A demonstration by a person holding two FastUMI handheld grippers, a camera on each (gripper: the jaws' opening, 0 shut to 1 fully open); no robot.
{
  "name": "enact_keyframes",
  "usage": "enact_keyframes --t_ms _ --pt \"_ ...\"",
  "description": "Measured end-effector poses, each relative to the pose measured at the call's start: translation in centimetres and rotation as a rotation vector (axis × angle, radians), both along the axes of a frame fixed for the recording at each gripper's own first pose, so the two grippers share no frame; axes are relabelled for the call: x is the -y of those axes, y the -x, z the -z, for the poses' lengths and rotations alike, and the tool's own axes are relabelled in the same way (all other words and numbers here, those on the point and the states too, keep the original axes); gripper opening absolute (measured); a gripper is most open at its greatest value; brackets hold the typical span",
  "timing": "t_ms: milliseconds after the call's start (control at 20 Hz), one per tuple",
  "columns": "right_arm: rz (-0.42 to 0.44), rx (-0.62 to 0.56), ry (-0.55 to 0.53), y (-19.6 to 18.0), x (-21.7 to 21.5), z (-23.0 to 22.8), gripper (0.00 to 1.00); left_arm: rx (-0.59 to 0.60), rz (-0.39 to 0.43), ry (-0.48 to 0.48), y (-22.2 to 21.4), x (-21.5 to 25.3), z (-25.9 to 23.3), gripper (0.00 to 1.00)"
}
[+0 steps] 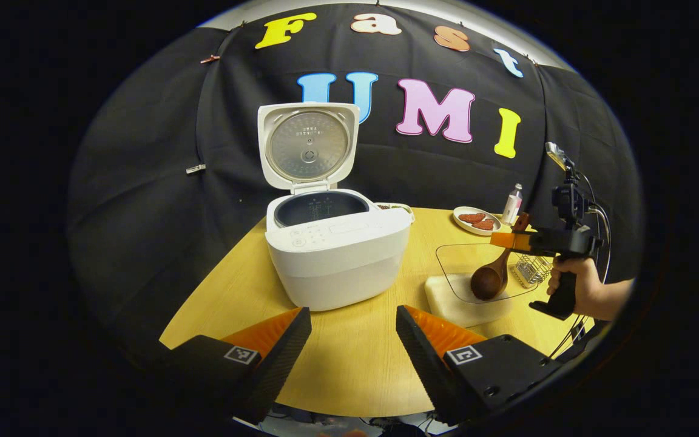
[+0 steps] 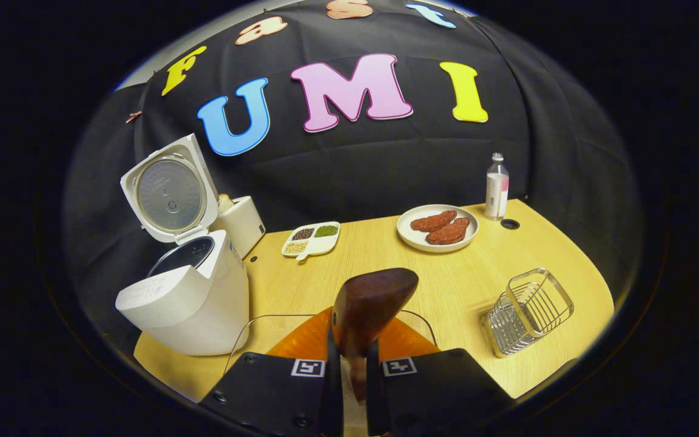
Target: Close the left gripper, press the button to open the rice cooker; take a wooden spoon from the chopstick holder with the right hand, scoop a spoonful of rice and pour it into the rice cooker, then put the wooden spoon back into the chopstick holder.
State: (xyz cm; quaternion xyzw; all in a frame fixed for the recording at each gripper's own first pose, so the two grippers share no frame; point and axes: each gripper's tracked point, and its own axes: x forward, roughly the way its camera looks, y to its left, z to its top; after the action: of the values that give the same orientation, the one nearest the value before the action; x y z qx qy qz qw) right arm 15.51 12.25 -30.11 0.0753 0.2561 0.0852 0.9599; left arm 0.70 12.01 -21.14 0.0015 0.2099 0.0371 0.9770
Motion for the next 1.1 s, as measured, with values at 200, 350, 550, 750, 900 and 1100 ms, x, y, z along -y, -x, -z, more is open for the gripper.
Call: enact_keyframes --t_ms 200,350,550,750,900,1100 --pt "-0.034 -0.066 -0.078 2.3 -3.6 0.4 0.2 -0.007 -0.002 0.004 -0.3 -0.1 0.0 0.97" --pt "-0.009 -0.124 -0.15 3.5 -4.4 0.4 0.19 0.001 0.001 0.009 -0.5 0.3 -0.5 0.97" --pt "0.053 -0.223 -0.278 4.3 -4.9 0.4 0.2 0.009 0.021 0.009 -0.3 1.1 -0.6 0.97" --pt "0.104 -0.304 -0.387 4.6 -4.9 0.3 0.2 0.009 0.025 0.014 0.3 1.4 -0.5 0.97" --pt "0.169 -0.357 -0.477 4.6 -3.8 0.2 0.2 0.013 0.013 0.031 0.6 1.2 -0.6 0.97" --pt "0.243 -0.381 -0.554 4.6 -1.3 -0.2 0.2 0.024 -0.012 0.036 0.8 0.5 -0.8 0.97"
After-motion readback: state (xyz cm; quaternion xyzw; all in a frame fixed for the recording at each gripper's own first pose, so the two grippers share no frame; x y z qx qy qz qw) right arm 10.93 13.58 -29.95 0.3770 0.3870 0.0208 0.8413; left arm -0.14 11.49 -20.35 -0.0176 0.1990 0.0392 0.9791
